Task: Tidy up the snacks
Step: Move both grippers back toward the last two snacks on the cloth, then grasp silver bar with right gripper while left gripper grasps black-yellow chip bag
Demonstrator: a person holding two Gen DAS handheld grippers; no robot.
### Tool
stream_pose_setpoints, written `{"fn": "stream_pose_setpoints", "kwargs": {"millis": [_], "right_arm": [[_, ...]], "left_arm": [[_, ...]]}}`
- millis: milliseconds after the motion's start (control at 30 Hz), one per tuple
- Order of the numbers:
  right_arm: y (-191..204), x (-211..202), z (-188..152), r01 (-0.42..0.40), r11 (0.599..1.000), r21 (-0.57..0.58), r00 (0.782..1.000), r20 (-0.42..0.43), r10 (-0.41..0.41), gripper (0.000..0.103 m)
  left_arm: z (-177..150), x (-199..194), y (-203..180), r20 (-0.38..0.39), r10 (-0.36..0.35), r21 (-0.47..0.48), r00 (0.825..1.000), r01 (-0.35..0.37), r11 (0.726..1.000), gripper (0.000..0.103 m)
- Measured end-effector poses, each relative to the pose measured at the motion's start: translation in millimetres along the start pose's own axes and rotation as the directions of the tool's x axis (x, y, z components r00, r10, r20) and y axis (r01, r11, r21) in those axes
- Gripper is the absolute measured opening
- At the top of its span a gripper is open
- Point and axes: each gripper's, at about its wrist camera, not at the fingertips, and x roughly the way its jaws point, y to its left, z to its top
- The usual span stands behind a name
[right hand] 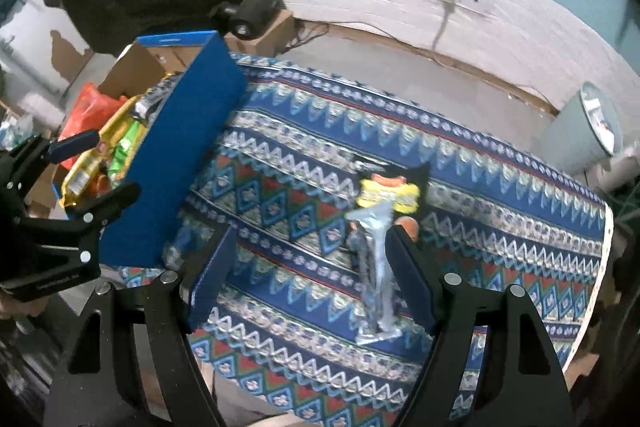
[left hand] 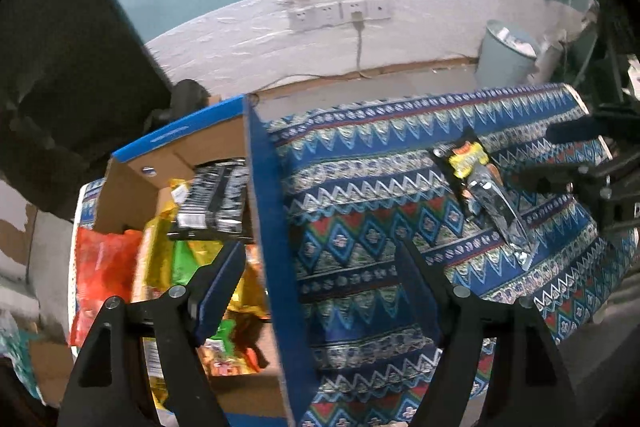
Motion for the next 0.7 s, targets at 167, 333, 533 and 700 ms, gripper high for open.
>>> {"fn": "stream_pose_setpoints", "kwargs": {"millis": [167,333,533,700], "right_arm": [[-27,3,-9,0.020,0.999,0.043,1.000,0.001,-0.020,0.078],[-51,18,-18,0.043,0.996,0.082,0.999,-0.010,-0.042,0.078],[-57,52,-31,0.054,0.996,0.071,0.997,-0.051,-0.050,0.078],[-54,76,-41,0.056,0.997,0.043,0.995,-0.085,-0.052,0.077]], "left_arm": [[0,14,-23,-0.036,-0.016,0.037,0.999,0.017,0.999,0.079],[-1,29,-39,-0.067,-0.028,0.049,0.997,0.031,0.998,0.079],[-4,51,-55,-0.087,-0.029,0.074,0.996,0.035,0.997,0.079],[-11,72,-60,-0.131,-0.034,0.067,0.991,0.043,0.997,0.079]]}}
